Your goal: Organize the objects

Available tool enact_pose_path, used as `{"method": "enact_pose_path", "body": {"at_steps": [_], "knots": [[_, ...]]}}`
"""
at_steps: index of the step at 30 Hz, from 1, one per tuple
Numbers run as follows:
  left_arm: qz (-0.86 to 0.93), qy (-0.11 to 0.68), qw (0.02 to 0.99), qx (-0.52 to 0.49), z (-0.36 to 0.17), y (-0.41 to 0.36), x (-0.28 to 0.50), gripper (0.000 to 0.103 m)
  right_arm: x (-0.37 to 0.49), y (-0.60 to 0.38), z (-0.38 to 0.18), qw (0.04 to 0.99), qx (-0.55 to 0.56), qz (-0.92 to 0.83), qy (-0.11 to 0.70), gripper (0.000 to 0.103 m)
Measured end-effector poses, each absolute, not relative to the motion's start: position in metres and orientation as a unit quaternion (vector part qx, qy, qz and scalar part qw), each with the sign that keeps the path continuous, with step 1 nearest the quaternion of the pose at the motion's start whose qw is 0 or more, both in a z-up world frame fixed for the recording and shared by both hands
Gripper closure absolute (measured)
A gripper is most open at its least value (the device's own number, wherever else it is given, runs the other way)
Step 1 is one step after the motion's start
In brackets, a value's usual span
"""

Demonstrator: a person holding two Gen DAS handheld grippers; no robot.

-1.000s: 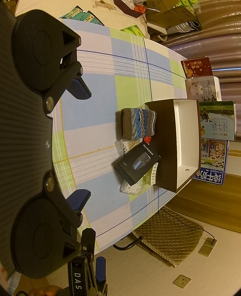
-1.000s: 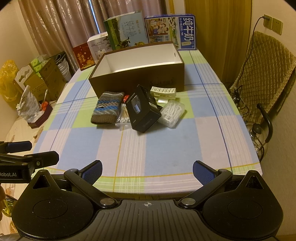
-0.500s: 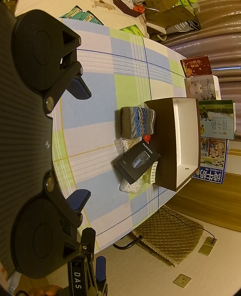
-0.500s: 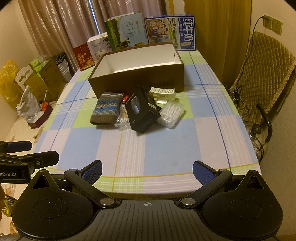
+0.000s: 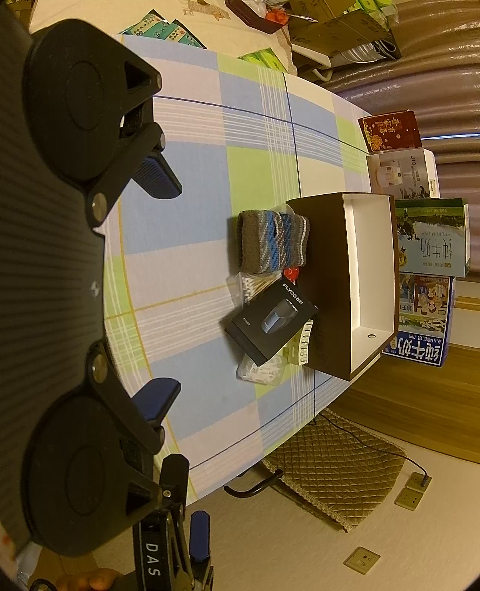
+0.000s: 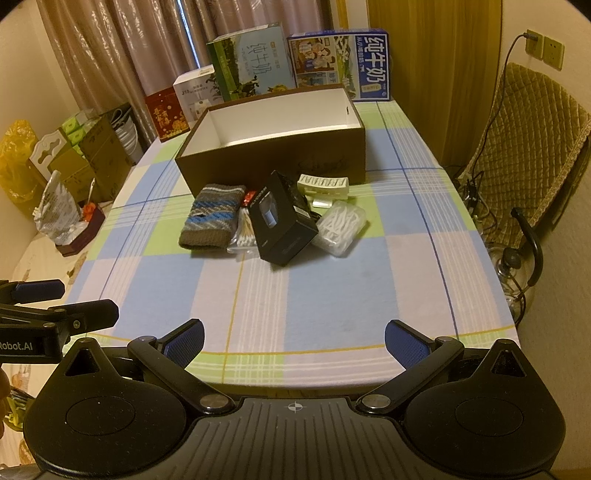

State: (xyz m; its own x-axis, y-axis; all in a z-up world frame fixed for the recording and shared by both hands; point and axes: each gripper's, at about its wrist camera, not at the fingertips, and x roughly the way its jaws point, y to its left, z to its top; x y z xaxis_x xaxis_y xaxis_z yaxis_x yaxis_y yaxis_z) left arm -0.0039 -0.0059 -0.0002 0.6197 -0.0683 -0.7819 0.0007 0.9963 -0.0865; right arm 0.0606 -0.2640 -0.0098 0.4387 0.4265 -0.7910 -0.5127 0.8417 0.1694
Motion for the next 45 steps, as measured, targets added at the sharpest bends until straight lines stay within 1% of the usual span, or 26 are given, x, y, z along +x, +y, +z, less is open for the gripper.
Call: {"method": "enact_pose_path", "body": {"at_steps": [19,37,45], "knots": [[-0.016,0.440,0.897,-0.044,0.001,-0.009,0.005,0.001,0.067,-0.268,-0.007,0.844,-0.048,0.282,0.454,0.002],[-0.004,0.440,0.897,-0.050,0.000,-0.008,0.035,0.001,0.105,-0.260,-0.010,0.838,-0.051,0.300,0.452,0.002],[0.010,0.445,0.894,-0.054,-0.002,-0.011,0.057,0.001,0.136,-0.255,-0.014,0.828,-0.044,0.322,0.457,0.002]]}}
